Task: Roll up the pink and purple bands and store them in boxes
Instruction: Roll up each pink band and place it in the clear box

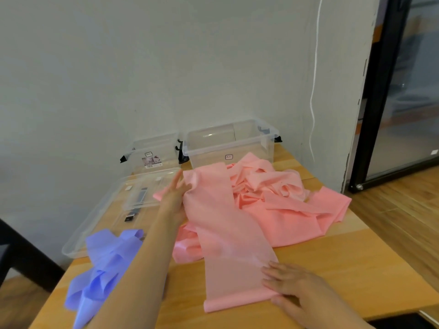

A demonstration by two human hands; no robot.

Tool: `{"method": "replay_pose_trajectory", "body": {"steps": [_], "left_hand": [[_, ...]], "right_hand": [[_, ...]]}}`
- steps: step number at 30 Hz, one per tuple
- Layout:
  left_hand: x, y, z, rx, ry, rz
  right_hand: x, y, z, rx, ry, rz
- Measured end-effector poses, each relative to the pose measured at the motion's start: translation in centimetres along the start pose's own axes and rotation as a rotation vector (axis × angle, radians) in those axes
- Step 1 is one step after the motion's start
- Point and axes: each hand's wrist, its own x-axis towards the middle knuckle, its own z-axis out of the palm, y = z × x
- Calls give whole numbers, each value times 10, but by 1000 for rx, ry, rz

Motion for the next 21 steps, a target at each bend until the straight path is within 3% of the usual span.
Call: {"method": "replay_pose_trajectory", "body": {"steps": [5, 11, 13, 17, 21], "left_hand": [[-9, -20, -33, 117, 15, 2], [-13, 6, -29, -122, -158, 51], [-6, 11, -29, -120, -127, 32], [-11, -2, -35, 439, 56, -51], [-30, -6, -30, 1270, 232, 292]], "right_hand": [[1, 3, 6, 80, 38, -29], [1, 3, 7, 110, 35, -24], [0, 4, 8, 111, 26, -25], [0, 1, 5, 77, 70, -24], [-1, -1, 8, 209, 50, -24]]}}
